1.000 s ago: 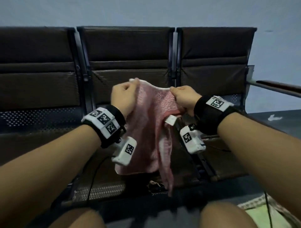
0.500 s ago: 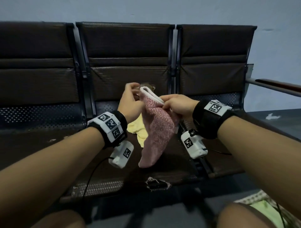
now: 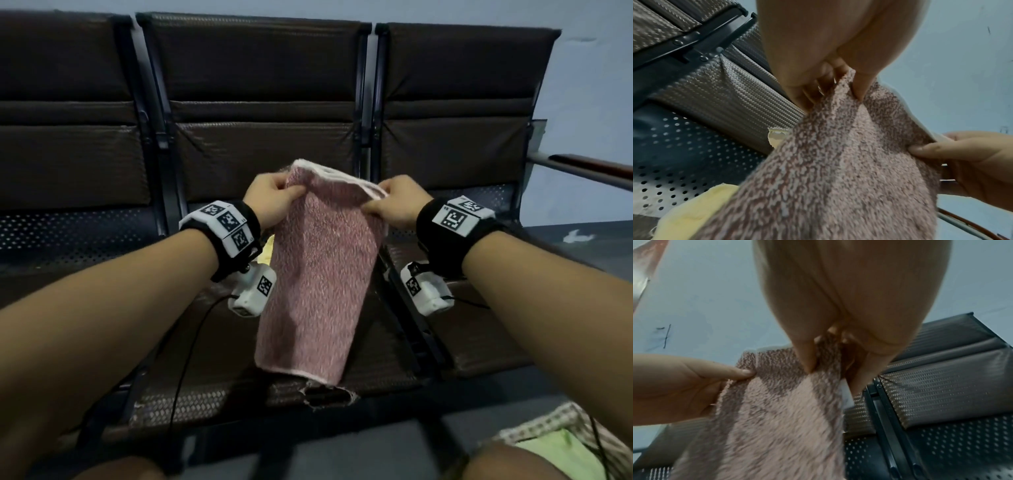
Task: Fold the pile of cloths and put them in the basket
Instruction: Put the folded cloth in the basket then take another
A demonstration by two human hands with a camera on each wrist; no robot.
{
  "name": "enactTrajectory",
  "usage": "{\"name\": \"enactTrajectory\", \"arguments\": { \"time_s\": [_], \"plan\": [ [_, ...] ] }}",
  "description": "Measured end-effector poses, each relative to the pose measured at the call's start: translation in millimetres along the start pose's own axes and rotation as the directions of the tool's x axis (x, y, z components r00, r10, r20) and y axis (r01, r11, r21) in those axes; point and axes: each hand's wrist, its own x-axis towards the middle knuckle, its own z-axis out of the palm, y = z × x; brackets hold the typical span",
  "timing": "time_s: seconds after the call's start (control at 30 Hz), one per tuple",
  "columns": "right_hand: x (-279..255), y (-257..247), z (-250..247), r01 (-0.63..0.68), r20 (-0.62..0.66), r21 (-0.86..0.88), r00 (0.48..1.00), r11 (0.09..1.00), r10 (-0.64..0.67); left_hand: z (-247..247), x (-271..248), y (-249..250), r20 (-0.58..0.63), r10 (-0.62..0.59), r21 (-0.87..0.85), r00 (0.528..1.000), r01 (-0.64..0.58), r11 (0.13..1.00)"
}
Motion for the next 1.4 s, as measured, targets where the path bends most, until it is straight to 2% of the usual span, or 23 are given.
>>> {"name": "enactTrajectory", "arguments": {
  "time_s": [0.07,0.13,0.23,0.3,0.37,0.43,0.5,0.57,0.6,0.7,0.73,0.77,0.8,0.83,0.9,0.97,1.0,1.03,1.1,1.17,1.2,1.33,1.4],
  "plan": [
    [7,5,3,0.071,-0.166,0.134,0.985,0.988,-0.049,2,9,2,-0.078,0.061,-0.002,0.995,-0.061,0.998],
    [9,5,6,0.137,-0.270,0.206,0.959,0.969,-0.079,0,14,5,-0.112,0.089,-0.055,0.990,-0.096,0.994],
    [3,5,12,0.207,-0.311,0.259,0.943,0.943,-0.122,-7,9,1,-0.118,0.083,-0.134,0.989,-0.099,0.986],
    [-5,13,22,0.214,-0.269,0.246,0.952,0.945,-0.145,-11,-2,-13,-0.076,0.061,-0.099,0.995,-0.068,0.993],
    [-17,27,38,0.180,-0.170,0.188,0.974,0.965,-0.148,-12,-20,-36,-0.014,0.025,-0.006,1.000,-0.025,1.000],
    [-31,44,55,0.119,-0.007,0.115,0.993,0.986,-0.119,-9,-41,-63,0.089,-0.058,0.103,0.994,0.049,0.993],
    [-43,62,72,0.084,0.202,-0.012,0.976,0.996,-0.079,-3,-61,-90,0.224,-0.173,0.236,0.959,0.119,0.964],
    [-56,77,89,0.039,0.417,-0.110,0.909,0.993,0.010,3,-81,-111,0.334,-0.289,0.372,0.897,0.156,0.915],
    [-62,85,97,-0.029,0.514,-0.113,0.854,0.993,0.083,6,-89,-118,0.383,-0.343,0.406,0.857,0.177,0.896],
    [-78,101,116,-0.309,0.724,-0.085,0.634,0.947,0.272,13,-104,-130,0.501,-0.499,0.440,0.706,0.289,0.850],
    [-81,105,121,-0.359,0.747,-0.093,0.591,0.929,0.303,15,-105,-132,0.517,-0.532,0.444,0.671,0.321,0.837],
    [-82,107,124,-0.392,0.755,-0.096,0.571,0.915,0.323,17,-104,-134,0.519,-0.553,0.437,0.652,0.354,0.827],
    [-80,108,126,-0.411,0.750,-0.095,0.569,0.907,0.337,19,-101,-136,0.506,-0.564,0.418,0.653,0.387,0.822],
    [-76,109,127,-0.419,0.735,-0.092,0.583,0.903,0.346,22,-96,-139,0.474,-0.563,0.386,0.677,0.415,0.824],
    [-62,109,128,-0.398,0.672,-0.067,0.659,0.915,0.336,26,-82,-146,0.370,-0.530,0.305,0.763,0.439,0.845],
    [-43,107,129,-0.375,0.557,0.013,0.772,0.927,0.305,28,-67,-158,0.259,-0.457,0.272,0.851,0.389,0.880],
    [-33,107,131,-0.387,0.503,0.086,0.812,0.918,0.296,29,-60,-165,0.212,-0.419,0.266,0.883,0.360,0.894],
    [-24,108,134,-0.425,0.471,0.172,0.828,0.889,0.305,31,-54,-172,0.175,-0.392,0.251,0.903,0.344,0.905],
    [-13,112,144,-0.526,0.472,0.268,0.802,0.807,0.366,35,-44,-184,0.129,-0.368,0.234,0.921,0.332,0.914],
    [-9,119,159,-0.571,0.471,0.228,0.774,0.789,0.424,38,-37,-191,0.103,-0.347,0.287,0.932,0.306,0.908],
    [-8,124,167,-0.559,0.441,0.194,0.784,0.806,0.437,40,-34,-193,0.090,-0.340,0.312,0.936,0.298,0.902],
    [0,140,187,-0.358,0.236,0.073,0.913,0.931,0.333,45,-26,-203,0.053,-0.372,0.342,0.927,0.333,0.879],
    [1,141,192,-0.313,0.196,0.016,0.932,0.950,0.304,45,-26,-208,0.059,-0.442,0.366,0.895,0.392,0.844]
  ]
}}
